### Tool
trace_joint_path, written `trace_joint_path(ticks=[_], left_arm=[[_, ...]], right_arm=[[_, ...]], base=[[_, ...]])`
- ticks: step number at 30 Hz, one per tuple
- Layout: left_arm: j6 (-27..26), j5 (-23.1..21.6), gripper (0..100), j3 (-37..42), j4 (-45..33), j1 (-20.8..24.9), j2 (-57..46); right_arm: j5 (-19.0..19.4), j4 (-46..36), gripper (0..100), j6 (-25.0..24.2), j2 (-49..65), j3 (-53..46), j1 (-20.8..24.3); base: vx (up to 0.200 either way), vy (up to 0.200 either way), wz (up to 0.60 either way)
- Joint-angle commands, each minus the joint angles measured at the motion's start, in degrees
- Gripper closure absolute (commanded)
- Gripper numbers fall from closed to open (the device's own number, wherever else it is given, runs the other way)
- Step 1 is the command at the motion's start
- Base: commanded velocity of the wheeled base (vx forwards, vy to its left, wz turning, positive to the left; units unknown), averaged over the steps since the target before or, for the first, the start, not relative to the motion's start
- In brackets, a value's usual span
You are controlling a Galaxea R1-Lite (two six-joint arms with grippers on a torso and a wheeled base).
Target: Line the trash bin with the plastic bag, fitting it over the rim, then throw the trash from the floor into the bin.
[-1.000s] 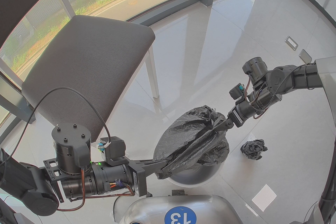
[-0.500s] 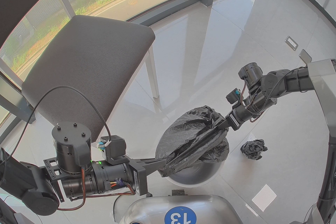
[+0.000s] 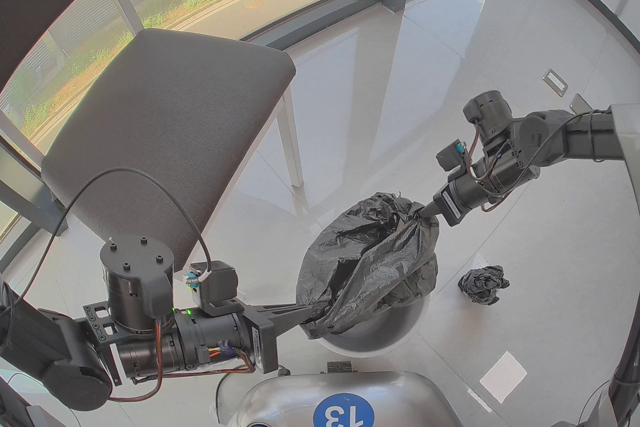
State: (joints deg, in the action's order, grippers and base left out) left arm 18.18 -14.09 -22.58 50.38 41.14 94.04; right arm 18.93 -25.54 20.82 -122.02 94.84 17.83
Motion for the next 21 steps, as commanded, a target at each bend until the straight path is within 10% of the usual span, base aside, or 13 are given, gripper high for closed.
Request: trace_joint_path(ticks=[1, 11, 21], left_arm=[[-0.1, 0.2, 100, 1.1, -0.4, -0.9, -1.5], [-1.4, 0.3, 100, 5.0, -0.6, -3.0, -4.6], [-1.4, 0.3, 100, 6.1, -0.7, -3.4, -5.9]], right_arm=[[0.1, -1.3, 100, -0.3, 7.7, -0.3, 4.0], [0.0, -5.7, 100, -9.8, 15.5, -1.5, 18.6], [-0.2, -10.5, 100, -10.3, 20.0, -10.6, 21.3]], base=[[0.000, 0.000, 0.00], [0.000, 0.000, 0.00], [0.000, 0.000, 0.00]])
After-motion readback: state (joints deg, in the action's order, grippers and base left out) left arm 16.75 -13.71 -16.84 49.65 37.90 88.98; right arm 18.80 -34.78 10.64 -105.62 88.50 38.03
